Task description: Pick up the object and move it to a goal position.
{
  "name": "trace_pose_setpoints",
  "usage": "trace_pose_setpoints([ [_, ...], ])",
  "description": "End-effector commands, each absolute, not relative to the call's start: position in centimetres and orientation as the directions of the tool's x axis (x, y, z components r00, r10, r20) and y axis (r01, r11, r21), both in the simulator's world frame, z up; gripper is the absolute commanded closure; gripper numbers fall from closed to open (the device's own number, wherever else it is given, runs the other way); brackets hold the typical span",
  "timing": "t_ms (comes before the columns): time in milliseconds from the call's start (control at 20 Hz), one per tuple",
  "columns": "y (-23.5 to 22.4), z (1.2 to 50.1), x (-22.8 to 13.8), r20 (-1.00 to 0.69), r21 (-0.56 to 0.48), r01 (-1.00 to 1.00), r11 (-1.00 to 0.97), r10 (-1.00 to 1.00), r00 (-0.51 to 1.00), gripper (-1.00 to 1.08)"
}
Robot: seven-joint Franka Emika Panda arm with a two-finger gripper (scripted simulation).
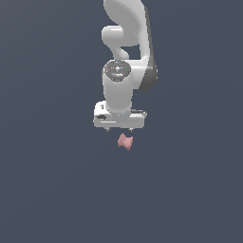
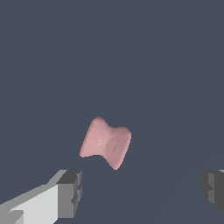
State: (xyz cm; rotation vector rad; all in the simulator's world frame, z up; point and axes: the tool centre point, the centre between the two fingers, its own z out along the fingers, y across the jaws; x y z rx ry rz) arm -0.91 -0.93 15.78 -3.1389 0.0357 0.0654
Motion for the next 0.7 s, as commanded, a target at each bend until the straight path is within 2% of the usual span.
trace_pose_setpoints([
  [0, -0.93, 15.78, -0.91, -0.042, -0.001, -0.023, -1.000, -0.023, 0.999, -0.92],
  [650, -0.80, 16.06, -0.74, -0.049, 0.012, 0.031, -0.999, 0.031, 0.998, -0.92],
])
